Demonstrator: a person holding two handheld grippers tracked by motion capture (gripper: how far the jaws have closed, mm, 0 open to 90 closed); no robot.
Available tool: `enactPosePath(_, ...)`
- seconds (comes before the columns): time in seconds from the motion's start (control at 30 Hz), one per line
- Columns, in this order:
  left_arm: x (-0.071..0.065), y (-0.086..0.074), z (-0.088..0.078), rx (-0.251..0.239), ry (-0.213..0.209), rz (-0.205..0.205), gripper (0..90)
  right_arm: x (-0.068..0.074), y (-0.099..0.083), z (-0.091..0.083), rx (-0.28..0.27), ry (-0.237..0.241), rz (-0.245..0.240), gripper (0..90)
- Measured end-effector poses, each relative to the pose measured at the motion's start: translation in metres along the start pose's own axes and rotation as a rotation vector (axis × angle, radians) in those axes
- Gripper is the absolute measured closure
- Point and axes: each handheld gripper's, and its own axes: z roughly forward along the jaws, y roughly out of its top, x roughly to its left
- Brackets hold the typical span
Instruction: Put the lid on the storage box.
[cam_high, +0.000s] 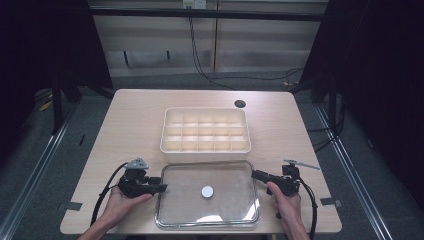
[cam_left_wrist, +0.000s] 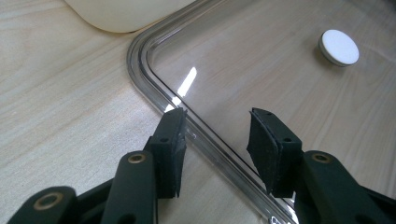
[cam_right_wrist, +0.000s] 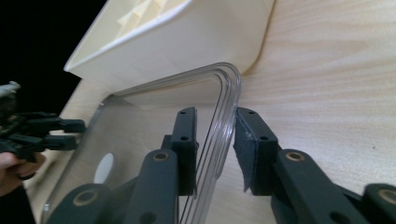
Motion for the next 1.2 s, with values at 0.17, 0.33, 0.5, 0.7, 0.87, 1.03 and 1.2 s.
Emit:
enactPosePath(0.17,0.000,0.000,0.000,-0.003,0.001,0.000,55.9,0.000,0.000,-0.002,-0.003,0.027,0.002,71.4)
enactPosePath(0.33,0.001,0.000,0.001,-0.006,-0.005,0.002,55.9,0.009,0.000,0.003,0.031,0.043,-0.026,68.2)
enactPosePath(0.5,0.002,0.000,0.001,-0.007,-0.013,-0.001,55.9,0.012,0.004,0.003,0.038,0.049,-0.075,66.1)
enactPosePath(0.7,0.003,0.000,0.001,-0.010,-0.013,-0.003,55.9,0.010,0.005,0.006,0.054,0.093,-0.072,66.1)
enactPosePath(0.87,0.004,0.000,0.001,-0.016,0.017,-0.001,56.0,0.010,0.005,0.006,0.050,0.131,-0.043,70.4)
enactPosePath(1.03,0.006,0.000,0.000,-0.023,0.018,-0.013,51.7,0.007,0.005,0.003,0.048,0.152,-0.017,74.4)
enactPosePath(1.2,0.010,-0.001,-0.001,-0.046,-0.019,-0.056,42.4,0.008,0.005,0.001,0.032,0.164,-0.023,75.8)
